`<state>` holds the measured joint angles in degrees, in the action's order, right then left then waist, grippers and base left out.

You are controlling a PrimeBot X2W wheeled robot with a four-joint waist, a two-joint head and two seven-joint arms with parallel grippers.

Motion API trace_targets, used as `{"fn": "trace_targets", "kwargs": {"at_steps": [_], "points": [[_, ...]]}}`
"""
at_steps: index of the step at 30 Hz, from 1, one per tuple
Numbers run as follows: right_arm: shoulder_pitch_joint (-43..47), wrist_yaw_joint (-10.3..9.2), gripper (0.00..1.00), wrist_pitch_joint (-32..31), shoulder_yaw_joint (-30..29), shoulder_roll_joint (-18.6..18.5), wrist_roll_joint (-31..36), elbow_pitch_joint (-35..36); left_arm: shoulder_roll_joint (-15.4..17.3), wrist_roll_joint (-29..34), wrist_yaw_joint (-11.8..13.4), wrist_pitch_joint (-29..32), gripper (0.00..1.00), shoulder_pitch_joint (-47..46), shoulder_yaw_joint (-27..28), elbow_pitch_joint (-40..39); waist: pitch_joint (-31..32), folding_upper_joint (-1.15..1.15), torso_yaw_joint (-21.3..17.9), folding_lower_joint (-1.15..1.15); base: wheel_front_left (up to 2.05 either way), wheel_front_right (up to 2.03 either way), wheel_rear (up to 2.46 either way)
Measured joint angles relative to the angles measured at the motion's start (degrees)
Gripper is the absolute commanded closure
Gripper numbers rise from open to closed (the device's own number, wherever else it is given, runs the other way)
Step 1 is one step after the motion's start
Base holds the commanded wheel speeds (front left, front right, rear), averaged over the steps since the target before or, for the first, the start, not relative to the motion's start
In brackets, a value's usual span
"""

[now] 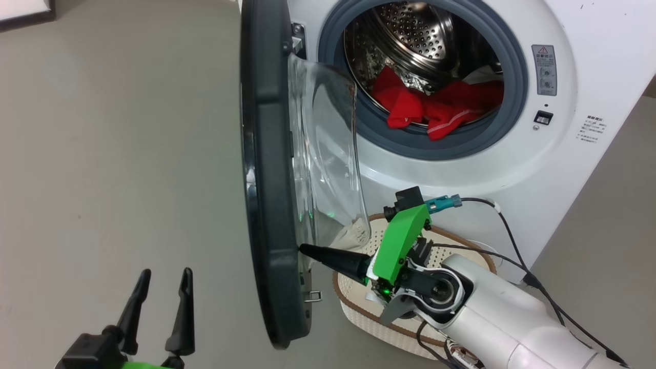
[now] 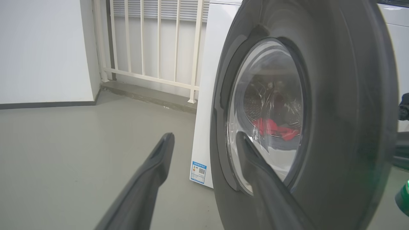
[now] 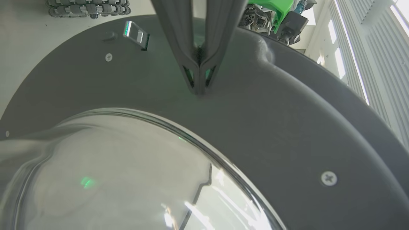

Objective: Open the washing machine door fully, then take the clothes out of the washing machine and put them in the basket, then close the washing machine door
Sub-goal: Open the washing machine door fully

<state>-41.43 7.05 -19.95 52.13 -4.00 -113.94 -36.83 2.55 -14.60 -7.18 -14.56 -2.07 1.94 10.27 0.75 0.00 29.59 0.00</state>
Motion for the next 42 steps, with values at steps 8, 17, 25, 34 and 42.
{"fn": "trace_targets", "kwargs": {"at_steps": [8,17,25,34,42], "points": [[-0.94,0.00,0.00,7.97,0.76,0.30,9.38,-2.12,-0.01,-0.01,0.00,0.00,0.00,0.01,-0.11,0.43,0.60,0.00,-0.72,0.00,0.00,0.00,0.00],[3.00,0.00,0.00,23.14,-1.27,-3.19,22.64,0.20,-0.03,-0.01,0.00,0.00,0.00,1.05,0.07,1.43,1.57,0.00,-1.50,0.00,0.00,0.00,0.00],[4.32,0.01,0.00,33.86,-0.33,-5.15,33.48,-2.44,-0.03,0.01,0.00,0.00,0.00,1.15,0.66,1.55,2.62,0.00,-2.21,0.00,0.00,0.00,0.00],[11.94,0.01,0.00,34.41,-23.29,-3.75,62.67,-0.98,-0.04,0.47,0.00,0.01,0.00,2.14,1.29,1.66,3.38,0.00,-3.20,0.00,0.00,0.00,0.00],[22.34,0.01,0.00,34.41,-39.10,0.09,91.50,6.02,-0.04,0.51,0.00,0.01,0.00,2.12,1.07,1.88,3.55,0.00,-3.40,0.00,0.00,0.00,0.00]]}}
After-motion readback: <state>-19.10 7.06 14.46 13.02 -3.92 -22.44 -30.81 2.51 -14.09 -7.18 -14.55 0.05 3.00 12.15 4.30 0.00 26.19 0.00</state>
